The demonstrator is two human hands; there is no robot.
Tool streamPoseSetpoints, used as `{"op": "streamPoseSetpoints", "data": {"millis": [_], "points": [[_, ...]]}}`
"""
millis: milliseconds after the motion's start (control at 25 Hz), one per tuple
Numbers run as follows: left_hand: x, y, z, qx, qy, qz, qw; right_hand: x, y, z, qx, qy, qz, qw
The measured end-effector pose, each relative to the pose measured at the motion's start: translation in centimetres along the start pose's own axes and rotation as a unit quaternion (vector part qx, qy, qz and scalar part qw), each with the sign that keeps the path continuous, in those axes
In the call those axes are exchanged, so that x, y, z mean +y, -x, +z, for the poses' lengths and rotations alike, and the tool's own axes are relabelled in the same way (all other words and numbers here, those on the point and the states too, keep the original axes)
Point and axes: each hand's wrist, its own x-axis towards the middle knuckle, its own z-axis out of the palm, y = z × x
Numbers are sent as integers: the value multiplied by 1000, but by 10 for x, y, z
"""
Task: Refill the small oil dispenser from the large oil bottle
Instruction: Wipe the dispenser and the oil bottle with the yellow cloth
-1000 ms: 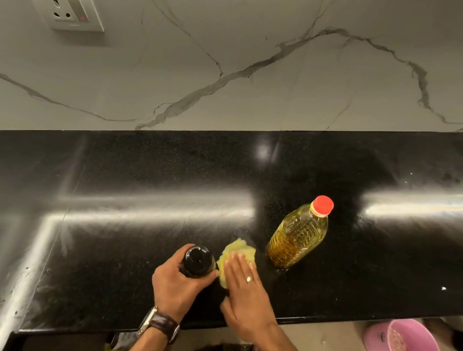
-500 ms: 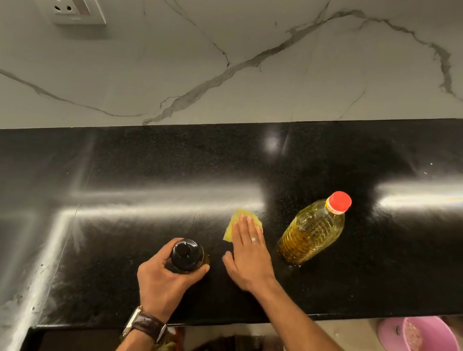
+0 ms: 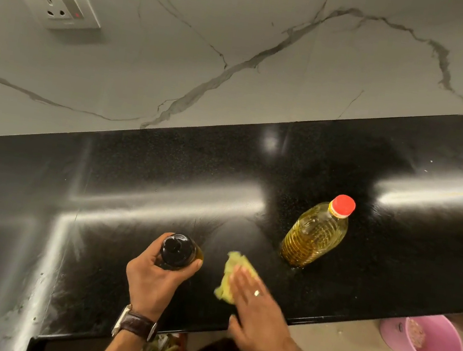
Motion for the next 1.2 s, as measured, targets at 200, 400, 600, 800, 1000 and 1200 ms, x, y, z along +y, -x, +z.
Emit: {"op": "streamPoseSetpoints", "data": {"millis": [200,400,600,800,1000,1200], "points": [[-3,5,-10,7,-3,-3,1000,3,-111,-24,-7,-24,99,995],[-5,2,-22,18,-12,8,1000,-67,-137,-5,-52,-42,-60,996],[-1,-5,-18,8,-10,16,1000,-100,-54,22,-86,6,-204,975],[1,-7,-7,-8,2,10,1000,-60,-2,10,-82,-7,-114,990],[7,-3,-1,-10,14,8,1000,15,-39,-17,14,2,128,992],[8,-2,-4,-3,14,-5,1000,-35,-56,-13,-45,-7,62,997]]}}
